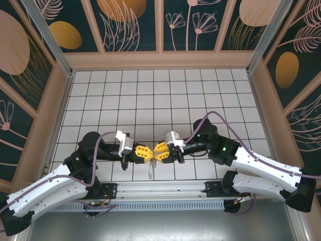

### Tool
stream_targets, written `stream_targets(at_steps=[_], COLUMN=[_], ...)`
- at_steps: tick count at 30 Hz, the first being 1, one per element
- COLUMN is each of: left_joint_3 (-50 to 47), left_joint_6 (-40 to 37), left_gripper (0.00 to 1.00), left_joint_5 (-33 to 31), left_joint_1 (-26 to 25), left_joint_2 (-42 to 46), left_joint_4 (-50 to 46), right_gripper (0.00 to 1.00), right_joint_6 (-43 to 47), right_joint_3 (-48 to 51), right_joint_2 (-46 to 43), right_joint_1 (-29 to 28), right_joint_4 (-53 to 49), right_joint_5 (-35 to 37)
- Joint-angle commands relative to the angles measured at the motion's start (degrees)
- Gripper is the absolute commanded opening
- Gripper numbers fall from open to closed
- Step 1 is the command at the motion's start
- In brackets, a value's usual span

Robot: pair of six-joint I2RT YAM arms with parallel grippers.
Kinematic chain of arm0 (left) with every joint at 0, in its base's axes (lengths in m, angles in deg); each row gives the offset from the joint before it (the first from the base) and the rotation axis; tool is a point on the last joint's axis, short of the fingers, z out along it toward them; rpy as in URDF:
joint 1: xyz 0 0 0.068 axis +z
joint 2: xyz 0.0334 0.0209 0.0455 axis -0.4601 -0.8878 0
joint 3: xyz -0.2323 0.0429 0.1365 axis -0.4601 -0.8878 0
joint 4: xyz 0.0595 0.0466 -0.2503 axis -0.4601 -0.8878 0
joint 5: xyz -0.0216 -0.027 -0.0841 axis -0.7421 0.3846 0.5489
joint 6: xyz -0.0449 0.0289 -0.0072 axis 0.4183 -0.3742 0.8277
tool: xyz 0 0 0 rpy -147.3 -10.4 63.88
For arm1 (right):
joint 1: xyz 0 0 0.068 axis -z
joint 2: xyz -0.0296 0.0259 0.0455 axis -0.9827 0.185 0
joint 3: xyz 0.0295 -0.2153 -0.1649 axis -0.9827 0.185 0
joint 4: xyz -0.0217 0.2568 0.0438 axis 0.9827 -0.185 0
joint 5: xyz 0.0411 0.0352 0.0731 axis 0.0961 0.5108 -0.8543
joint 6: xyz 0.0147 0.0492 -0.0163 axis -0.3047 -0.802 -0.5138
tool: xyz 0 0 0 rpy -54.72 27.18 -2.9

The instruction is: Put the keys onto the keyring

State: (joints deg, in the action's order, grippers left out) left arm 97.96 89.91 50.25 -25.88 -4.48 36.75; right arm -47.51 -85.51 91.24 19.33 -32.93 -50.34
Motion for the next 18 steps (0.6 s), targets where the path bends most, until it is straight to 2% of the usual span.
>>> stream_targets(at_steps=[1, 11, 12, 14, 16, 18], left_joint_3=[2.0, 2.1, 2.1, 2.2, 2.2, 2.2], left_joint_6=[-0.2, -0.7, -0.7, -0.7, -0.6, -0.7], left_gripper=[0.0, 0.0, 0.0, 0.0, 0.0, 0.0], left_joint_5=[1.2, 0.7, 0.7, 0.6, 0.5, 0.5], left_joint_1=[-0.1, -0.2, -0.1, -0.1, -0.1, -0.1], left_joint_2=[0.7, 0.8, 0.8, 0.8, 0.8, 0.8], left_joint_4=[2.5, 1.9, 1.8, 1.6, 1.7, 1.7], right_gripper=[0.22, 0.26, 0.24, 0.1, 0.0, 0.0], right_joint_6=[0.9, 1.2, 1.3, 1.2, 1.2, 1.1], right_joint_3=[-2.1, -3.1, -3.1, -3.1, -3.0, -3.1], right_joint_2=[0.4, 1.6, 1.6, 1.4, 1.4, 1.5], right_joint_1=[-0.4, -0.6, -0.6, -0.6, -0.6, -0.7], right_joint_4=[-0.1, -0.3, -0.3, 0.0, 0.3, 0.3], right_joint_5=[1.0, -1.1, -1.2, -1.3, -1.3, -1.5])
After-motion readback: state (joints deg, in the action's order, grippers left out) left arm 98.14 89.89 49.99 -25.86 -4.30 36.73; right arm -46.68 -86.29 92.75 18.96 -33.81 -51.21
